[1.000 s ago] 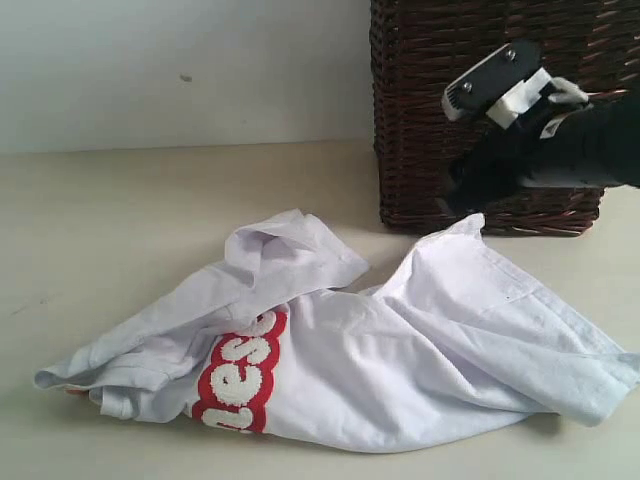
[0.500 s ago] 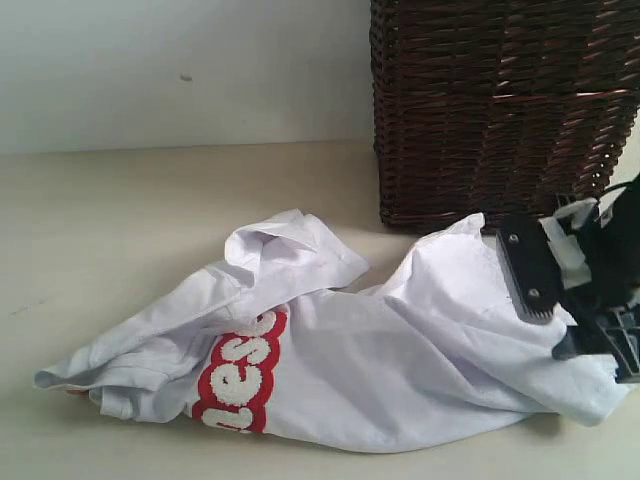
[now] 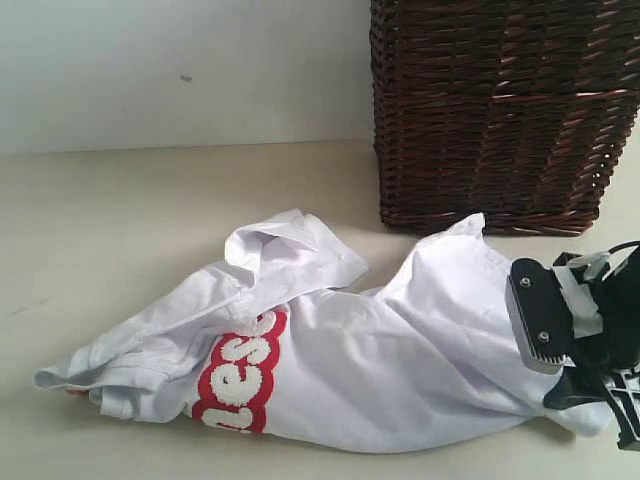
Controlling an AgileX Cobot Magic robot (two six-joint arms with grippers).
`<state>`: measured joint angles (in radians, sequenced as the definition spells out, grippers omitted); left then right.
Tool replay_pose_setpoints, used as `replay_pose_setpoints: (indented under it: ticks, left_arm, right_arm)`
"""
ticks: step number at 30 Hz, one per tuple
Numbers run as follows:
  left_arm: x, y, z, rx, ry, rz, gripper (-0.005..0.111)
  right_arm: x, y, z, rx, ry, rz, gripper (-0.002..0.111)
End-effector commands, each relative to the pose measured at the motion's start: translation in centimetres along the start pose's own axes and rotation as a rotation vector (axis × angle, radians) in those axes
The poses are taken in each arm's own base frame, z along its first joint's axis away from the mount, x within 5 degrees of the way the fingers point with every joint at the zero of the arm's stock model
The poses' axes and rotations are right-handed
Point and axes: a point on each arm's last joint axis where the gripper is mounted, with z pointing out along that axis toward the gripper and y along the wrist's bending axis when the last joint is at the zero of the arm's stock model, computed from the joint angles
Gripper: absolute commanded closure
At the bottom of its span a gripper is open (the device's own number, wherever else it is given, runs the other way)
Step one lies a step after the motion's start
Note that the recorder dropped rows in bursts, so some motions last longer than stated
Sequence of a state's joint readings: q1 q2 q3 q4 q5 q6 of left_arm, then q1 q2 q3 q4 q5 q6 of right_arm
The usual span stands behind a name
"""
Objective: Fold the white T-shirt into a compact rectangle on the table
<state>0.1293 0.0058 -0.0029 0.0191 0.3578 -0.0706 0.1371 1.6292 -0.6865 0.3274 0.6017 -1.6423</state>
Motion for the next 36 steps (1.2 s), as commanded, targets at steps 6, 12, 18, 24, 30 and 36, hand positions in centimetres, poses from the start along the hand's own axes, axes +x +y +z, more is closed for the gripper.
replay_pose_setpoints:
  ticks: [6,12,18,24,30,36]
  left_arm:
    - [0.0,0.0,0.0,-0.003,-0.011,-0.004,0.107]
    - [0.0,0.0,0.0,-0.003,-0.011,-0.004,0.107]
    - [0.0,0.0,0.0,-0.003,-0.011,-0.004,0.107]
    - [0.0,0.0,0.0,-0.003,-0.011,-0.004,0.107]
    - [0.0,0.0,0.0,-0.003,-0.011,-0.004,0.107]
    - [0.0,0.0,0.0,-0.003,-0.011,-0.004,0.107]
  right_arm:
    - [0.0,0.4,0.0,0.012,-0.023,0.111,0.108]
    - [-2.2,0.7,-5.2,0.187,-0.236,0.236,0.108]
    - [-2.9,0.5,-11.0,0.423,-0.516,0.679,0.108]
    - [-2.4,0.2,-12.7,0.399,-0.716,1.006,0.108]
    - [-4.5,2.4,-12.8,0.171,-0.765,0.674,0.108]
    - [-5.1,3.9,-12.8,0.071,-0.767,0.464,0.108]
